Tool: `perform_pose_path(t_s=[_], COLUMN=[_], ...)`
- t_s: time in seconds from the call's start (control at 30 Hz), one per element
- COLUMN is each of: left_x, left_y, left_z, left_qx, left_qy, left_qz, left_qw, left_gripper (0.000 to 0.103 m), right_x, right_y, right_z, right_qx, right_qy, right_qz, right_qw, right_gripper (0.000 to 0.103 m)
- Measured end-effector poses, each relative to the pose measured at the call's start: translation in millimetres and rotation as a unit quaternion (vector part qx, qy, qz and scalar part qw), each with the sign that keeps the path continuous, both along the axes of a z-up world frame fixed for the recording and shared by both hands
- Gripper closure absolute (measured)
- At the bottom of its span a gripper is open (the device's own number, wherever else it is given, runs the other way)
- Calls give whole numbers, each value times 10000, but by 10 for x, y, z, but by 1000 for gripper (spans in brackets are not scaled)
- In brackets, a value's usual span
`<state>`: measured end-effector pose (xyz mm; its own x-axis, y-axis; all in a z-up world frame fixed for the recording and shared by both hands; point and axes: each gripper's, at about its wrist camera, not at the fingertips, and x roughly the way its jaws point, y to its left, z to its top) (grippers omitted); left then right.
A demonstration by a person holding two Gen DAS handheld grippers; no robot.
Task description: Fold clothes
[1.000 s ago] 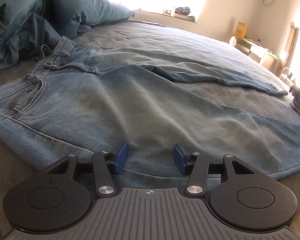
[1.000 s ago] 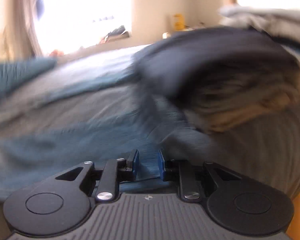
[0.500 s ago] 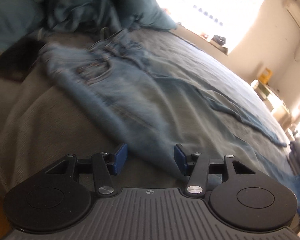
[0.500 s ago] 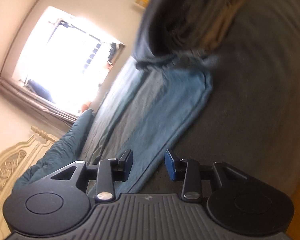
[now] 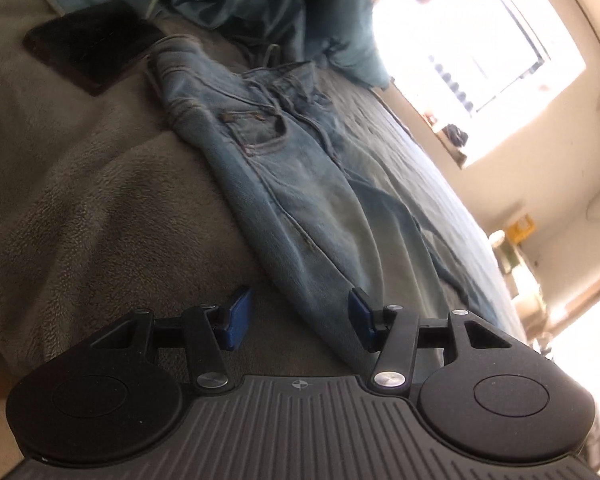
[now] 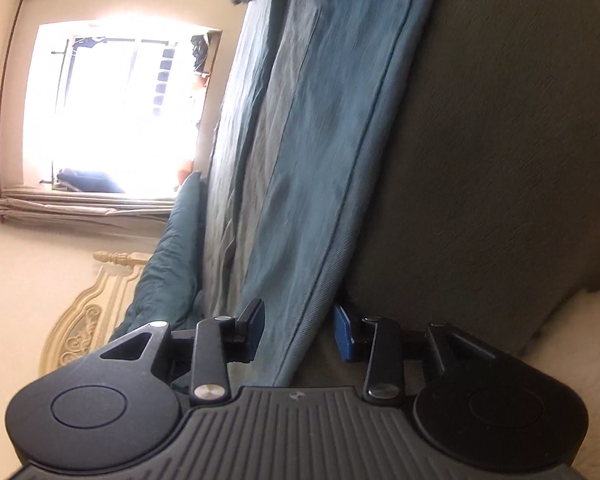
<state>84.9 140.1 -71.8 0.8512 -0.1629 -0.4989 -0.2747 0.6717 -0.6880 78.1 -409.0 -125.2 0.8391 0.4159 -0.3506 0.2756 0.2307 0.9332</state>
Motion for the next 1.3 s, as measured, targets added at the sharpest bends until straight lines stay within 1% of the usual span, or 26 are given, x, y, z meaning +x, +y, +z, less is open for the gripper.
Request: perform_pose_path(t_s=[0.1,0.23,0.3,0.4,0.43,0.5,0.53,0.57,0.6,0.67,0.73,0.83,0.93,1.03,1.1,1.17,1.23,1.3], left_x=[52,118,131,143,144,158,165,165,167,177,185,221,307,430,547,699,866,1044], left_y=[82,157,183,177,170,152,146,145,143,137,123,86,57,37,23,-6,-60,-142], left_z=[-12,-17,-27,-37,-43,-37,-29,-16,0,44,105,231,380,537,643,747,862,977], left_qx=[-231,-379,-463,-421,-376,-229,-161,-111,-50,133,293,501,668,841,959,1107,1347,1665], left_qy=[-44,-103,-176,-218,-224,-207,-211,-242,-271,-328,-443,-637,-878,-1105,-1210,-1298,-1403,-1476], left_qz=[172,386,529,610,621,634,636,633,629,618,615,610,556,489,448,412,367,322], left_qw=[9996,9985,9974,9970,9971,9975,9976,9976,9976,9975,9967,9948,9923,9891,9870,9845,9802,9744], left_gripper=[51,52,52,53,58,64,68,71,80,89,94,96,96,96,96,96,96,96], right_x=[49,40,68,115,128,166,175,184,192,181,181,188,264,385,535,716,897,1080], right_y=[-10,-74,-38,76,86,94,81,75,70,83,115,161,238,313,355,386,424,472], right_z=[-3,-36,-57,-32,-22,-14,-25,-24,-22,23,147,404,748,1106,1300,1456,1604,1714], right_qx=[19,163,134,-17,-32,-41,-28,-55,-84,-290,-625,-1175,-1795,-2365,-2643,-2777,-2916,-3101], right_qy=[-1,-21,-62,-117,-137,-161,-169,-194,-221,-341,-502,-774,-1071,-1406,-1537,-1629,-1703,-1765], right_qz=[-88,-263,-213,13,60,109,115,105,94,122,135,177,178,160,130,109,80,61], right_qw=[10000,9995,9997,9999,9999,9998,9998,9997,9997,9989,9967,9899,9777,9613,9520,9467,9412,9341], right_gripper=[63,64,65,67,68,71,75,86,89,96,97,98,98,99,99,99,99,99])
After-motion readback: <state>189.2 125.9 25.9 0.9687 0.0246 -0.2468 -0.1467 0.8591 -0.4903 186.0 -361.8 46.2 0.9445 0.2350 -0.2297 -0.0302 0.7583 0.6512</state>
